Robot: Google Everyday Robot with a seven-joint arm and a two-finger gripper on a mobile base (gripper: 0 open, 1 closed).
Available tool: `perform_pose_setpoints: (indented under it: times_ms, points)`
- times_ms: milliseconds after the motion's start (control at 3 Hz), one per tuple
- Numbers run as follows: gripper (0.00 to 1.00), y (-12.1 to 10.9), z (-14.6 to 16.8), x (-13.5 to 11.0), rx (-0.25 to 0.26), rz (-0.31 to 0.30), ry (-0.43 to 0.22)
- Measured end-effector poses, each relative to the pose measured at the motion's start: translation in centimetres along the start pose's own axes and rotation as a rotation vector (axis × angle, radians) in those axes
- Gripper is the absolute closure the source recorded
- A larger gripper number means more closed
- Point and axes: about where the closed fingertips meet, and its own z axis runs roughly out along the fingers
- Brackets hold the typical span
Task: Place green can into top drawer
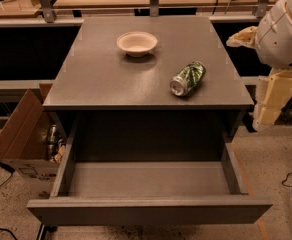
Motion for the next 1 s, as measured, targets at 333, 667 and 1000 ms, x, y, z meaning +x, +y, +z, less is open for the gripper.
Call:
perform_pose_setpoints:
  times_ms: [333,667,1000]
  points:
    - [0.00,-0.1,-0.1,-0.1,0.004,-0.088,0.000]
    - [0.00,-0.5,0.2,-0.1,0.005,-0.101,0.011]
    - [0.00,-4.2,2.3,0.4,-0.058,-0.287,0.060]
